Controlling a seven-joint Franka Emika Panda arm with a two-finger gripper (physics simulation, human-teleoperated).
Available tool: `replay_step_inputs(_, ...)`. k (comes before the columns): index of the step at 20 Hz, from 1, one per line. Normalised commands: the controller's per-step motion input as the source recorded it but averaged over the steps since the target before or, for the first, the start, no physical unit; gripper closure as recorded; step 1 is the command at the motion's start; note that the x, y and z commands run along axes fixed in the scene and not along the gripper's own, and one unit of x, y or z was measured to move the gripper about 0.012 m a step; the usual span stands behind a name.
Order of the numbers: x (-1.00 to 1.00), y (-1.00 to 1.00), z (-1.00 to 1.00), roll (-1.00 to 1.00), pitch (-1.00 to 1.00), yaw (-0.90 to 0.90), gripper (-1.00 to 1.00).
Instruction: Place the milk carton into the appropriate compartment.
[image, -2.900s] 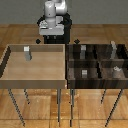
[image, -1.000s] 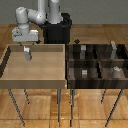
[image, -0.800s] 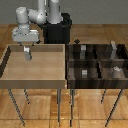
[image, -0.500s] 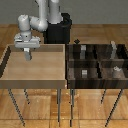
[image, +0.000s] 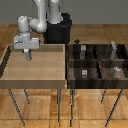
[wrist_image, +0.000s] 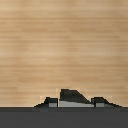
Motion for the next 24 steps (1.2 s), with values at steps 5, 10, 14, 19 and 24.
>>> replay_step_inputs(5,0.00,0.00,0.80,0.00,0.00,0.00,1.00)
replay_step_inputs(10,0.00,0.00,1.00,0.00,0.00,0.00,1.00)
replay_step_inputs(14,0.00,0.54,0.25,0.00,0.00,0.00,1.00)
replay_step_inputs(19,0.00,1.00,0.00,0.00,0.00,0.00,1.00)
replay_step_inputs(24,0.00,1.00,0.00,0.00,0.00,0.00,1.00)
